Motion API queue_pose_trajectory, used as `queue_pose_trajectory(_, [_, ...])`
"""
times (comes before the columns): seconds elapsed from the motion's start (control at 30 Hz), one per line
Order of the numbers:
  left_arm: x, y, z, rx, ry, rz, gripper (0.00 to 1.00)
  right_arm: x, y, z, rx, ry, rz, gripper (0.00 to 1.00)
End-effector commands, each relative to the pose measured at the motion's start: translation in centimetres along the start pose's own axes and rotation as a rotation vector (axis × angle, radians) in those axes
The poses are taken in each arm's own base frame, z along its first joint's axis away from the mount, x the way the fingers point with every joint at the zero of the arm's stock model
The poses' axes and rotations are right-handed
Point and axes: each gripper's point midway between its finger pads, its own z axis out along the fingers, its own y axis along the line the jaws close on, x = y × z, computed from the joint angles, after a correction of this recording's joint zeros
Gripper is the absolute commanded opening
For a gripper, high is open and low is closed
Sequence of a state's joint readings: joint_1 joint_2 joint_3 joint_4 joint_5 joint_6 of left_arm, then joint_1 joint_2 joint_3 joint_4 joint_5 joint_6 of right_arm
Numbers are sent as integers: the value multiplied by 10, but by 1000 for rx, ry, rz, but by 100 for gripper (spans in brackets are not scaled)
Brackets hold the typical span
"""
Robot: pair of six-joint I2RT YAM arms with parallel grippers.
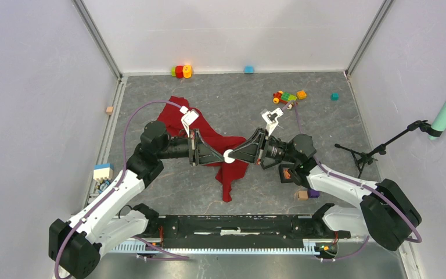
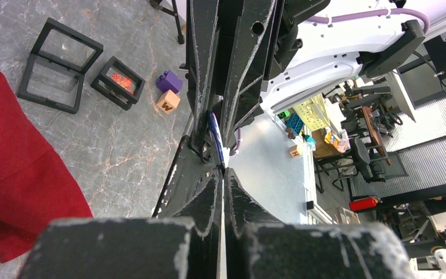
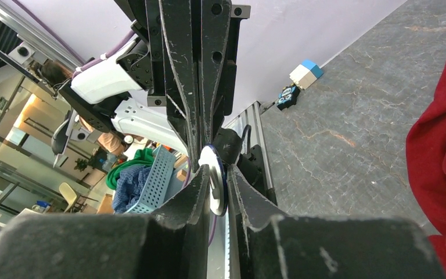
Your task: Remove the brooch from the garment
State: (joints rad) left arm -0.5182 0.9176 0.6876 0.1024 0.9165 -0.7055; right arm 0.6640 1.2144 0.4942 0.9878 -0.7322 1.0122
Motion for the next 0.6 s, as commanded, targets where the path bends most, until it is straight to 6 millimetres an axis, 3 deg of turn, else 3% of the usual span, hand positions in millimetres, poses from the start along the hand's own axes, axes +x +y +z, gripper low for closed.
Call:
queue_pose_trajectory(0.0, [-6, -14, -1, 49, -15, 83, 2, -11, 1, 5, 26, -34, -50, 19])
queue_pose_trajectory(0.2, [-4, -13, 0, 43, -14, 76, 2, -17, 7, 3, 4, -74, -51, 23])
queue_pose_trajectory(0.33, [-3, 4, 0, -43, -15, 54, 2, -18, 9, 1, -3, -84, -53, 38])
queue_pose_trajectory(0.57, [5, 49, -1, -260, 17, 2, 2, -15, -21, -17, 133, -104, -71, 77])
